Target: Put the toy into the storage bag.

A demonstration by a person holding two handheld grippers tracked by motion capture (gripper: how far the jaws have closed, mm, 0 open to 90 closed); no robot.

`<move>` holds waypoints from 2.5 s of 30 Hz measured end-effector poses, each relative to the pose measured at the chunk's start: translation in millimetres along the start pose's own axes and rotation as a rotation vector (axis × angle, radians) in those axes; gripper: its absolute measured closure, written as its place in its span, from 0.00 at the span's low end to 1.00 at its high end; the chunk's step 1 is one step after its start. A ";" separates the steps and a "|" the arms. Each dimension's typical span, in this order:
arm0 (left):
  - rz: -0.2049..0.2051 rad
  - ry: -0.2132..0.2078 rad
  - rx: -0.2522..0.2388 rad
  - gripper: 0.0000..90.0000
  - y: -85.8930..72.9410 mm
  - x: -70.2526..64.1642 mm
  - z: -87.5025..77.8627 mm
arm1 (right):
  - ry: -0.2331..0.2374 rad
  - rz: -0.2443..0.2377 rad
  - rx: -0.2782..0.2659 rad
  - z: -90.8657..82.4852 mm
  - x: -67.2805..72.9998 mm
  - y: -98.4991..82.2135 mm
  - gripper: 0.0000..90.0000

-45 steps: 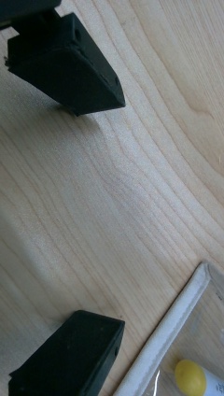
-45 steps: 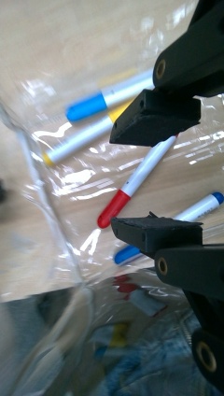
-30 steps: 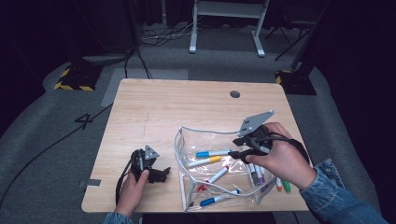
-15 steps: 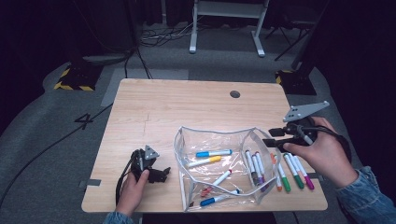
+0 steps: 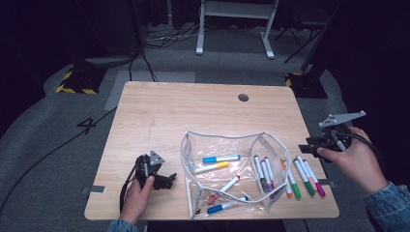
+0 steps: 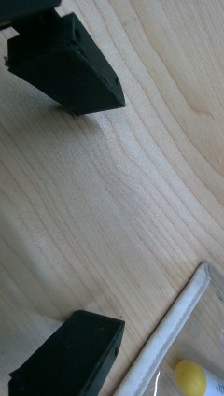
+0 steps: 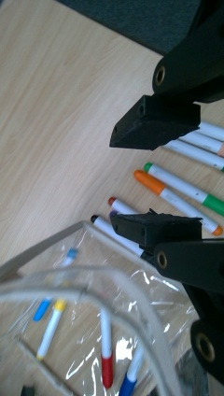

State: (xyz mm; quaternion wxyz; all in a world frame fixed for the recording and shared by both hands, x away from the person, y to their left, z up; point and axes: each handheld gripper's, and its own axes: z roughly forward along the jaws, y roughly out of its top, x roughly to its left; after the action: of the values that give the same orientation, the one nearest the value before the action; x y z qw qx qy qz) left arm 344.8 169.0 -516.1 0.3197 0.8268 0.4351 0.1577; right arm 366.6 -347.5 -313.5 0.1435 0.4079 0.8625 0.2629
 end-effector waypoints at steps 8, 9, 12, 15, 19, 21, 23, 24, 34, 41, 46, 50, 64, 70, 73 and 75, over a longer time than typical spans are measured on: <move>0.000 -0.001 0.000 0.00 0.0 0.0 0.0 | -0.026 0.106 0.070 23.4 -31.4 -31.9 0.63; 0.000 -0.001 0.000 0.00 0.0 0.0 0.0 | -0.027 0.115 0.079 26.2 -34.6 -35.8 0.63; 0.000 0.000 0.000 0.00 0.0 0.0 0.0 | -0.034 0.150 0.109 34.1 -43.3 -47.7 0.63; 0.000 -0.001 0.000 0.00 0.0 0.0 0.0 | -0.048 0.175 0.125 41.7 -51.2 -59.0 0.63; 0.000 0.000 0.000 0.00 0.0 0.0 0.0 | -0.056 0.214 0.158 53.4 -58.5 -73.9 0.63; 0.000 0.000 0.000 0.00 0.0 0.0 0.0 | -0.057 0.227 0.177 60.6 -61.4 -81.2 0.63; 0.000 0.000 0.000 0.00 0.0 0.0 0.0 | -0.063 0.235 0.196 68.0 -63.6 -87.7 0.63; -0.001 0.000 0.000 0.00 0.0 0.0 0.0 | -0.061 0.239 0.205 71.5 -64.6 -90.8 0.63; -0.001 0.000 0.000 0.00 0.0 0.0 0.0 | -0.065 0.331 0.313 102.6 -72.4 -114.4 0.72; -0.001 0.000 0.000 0.00 0.0 0.0 0.0 | -0.057 0.401 0.323 109.4 -71.8 -116.2 0.85; -0.001 0.000 0.000 0.00 0.0 0.0 0.0 | -0.101 0.399 0.319 105.6 -71.5 -111.5 0.86; 0.000 0.000 0.000 0.00 0.0 0.0 0.0 | -0.096 0.391 0.287 93.4 -70.7 -103.6 0.86; -0.001 0.000 0.000 0.00 0.0 0.0 0.0 | -0.031 0.224 0.121 34.4 -38.8 -52.3 0.86; 0.000 0.000 0.000 0.00 0.0 0.0 0.0 | 0.015 0.135 0.077 11.0 -14.0 -25.6 0.86; 0.000 0.000 0.000 0.00 0.0 0.0 0.0 | 0.041 0.091 0.062 0.5 -1.6 -13.5 0.86; 0.000 0.000 0.000 0.00 0.0 0.0 0.0 | 0.050 0.064 0.055 -6.3 6.4 -5.6 0.86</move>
State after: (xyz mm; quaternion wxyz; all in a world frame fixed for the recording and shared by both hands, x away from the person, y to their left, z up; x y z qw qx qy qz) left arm 344.8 169.0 -516.1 0.3198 0.8267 0.4352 0.1578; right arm 356.2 -347.6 -311.8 0.1023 0.4322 0.8593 0.2535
